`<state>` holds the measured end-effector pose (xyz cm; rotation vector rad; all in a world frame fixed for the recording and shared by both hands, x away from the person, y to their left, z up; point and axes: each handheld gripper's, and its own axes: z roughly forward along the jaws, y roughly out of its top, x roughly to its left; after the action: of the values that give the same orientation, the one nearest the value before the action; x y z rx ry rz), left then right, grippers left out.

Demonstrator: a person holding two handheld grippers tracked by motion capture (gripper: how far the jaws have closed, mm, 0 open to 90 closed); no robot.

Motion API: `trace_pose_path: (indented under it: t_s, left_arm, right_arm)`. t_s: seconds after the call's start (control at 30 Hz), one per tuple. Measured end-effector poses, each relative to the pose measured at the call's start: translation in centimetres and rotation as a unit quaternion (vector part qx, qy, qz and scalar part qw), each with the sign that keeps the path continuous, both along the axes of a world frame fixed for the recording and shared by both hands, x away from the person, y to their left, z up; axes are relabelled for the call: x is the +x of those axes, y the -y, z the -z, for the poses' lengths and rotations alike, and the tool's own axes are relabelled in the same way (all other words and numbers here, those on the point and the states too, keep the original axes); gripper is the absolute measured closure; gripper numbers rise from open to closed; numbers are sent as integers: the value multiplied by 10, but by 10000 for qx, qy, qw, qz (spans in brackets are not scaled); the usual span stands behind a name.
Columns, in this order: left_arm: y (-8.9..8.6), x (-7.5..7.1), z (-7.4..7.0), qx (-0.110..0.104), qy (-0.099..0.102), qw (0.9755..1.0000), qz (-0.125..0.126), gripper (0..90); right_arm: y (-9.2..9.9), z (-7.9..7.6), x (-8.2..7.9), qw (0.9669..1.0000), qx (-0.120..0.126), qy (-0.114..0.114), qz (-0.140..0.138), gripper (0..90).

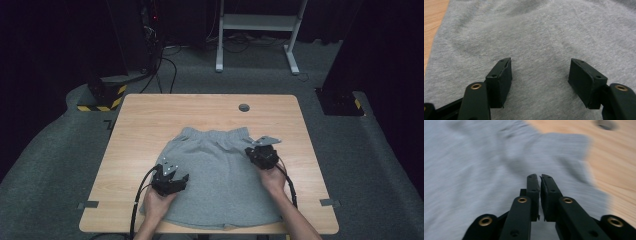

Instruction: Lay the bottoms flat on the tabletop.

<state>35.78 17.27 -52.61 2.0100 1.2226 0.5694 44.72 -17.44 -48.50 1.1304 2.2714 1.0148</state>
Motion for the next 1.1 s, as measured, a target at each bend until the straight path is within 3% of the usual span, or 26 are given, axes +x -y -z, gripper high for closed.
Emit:
trace_pose_path:
  t_s: [0.07, 0.13, 0.23, 0.4, 0.53, 0.57, 0.67, 0.7, 0.97, 1.03, 1.1]
  left_arm:
    - [0, 0, 0, 18, -4, 10000, 10, 353]
    - [0, 0, 0, 19, -6, 10000, 9, 353]
    - [0, 0, 0, 19, -6, 10000, 10, 353]
    - [0, -1, 0, 8, 0, 10000, 12, 352]
    - [0, -1, 0, 20, 2, 10000, 12, 352]
    - [0, -1, 0, 21, -3, 10000, 15, 352]
    - [0, -1, 0, 16, 2, 10000, 16, 352]
    - [0, -1, 0, 20, -5, 10000, 16, 352]
    - [1, -1, 0, 13, 10, 10000, 1, 352]
    - [1, -1, 0, 22, 3, 10000, 3, 352]
    - [1, -1, 0, 21, 3, 10000, 2, 352]
  right_arm:
    - [12, -2, 5, 9996, 125, -7, 269, 818]
    - [14, -1, 8, 9994, 175, -49, 306, 813]
    - [-3, 4, 7, 10000, 47, -38, 53, 799]
    - [-47, 13, 3, 9986, 148, -165, -470, 724]
    - [-69, 23, -4, 9953, -189, -320, -890, 674]
    - [-72, 27, -4, 9946, -321, -396, -905, 695]
    - [-72, 29, -2, 9945, -306, -482, -877, 869]
    - [-71, 28, -2, 9939, -365, -459, -935, 884]
    - [-71, 8, -26, 9907, -240, -160, -1327, 889]
    - [-71, 12, -33, 9890, -282, -255, -1432, 886]
    - [-70, 24, -34, 9875, -492, -421, -1437, 869]
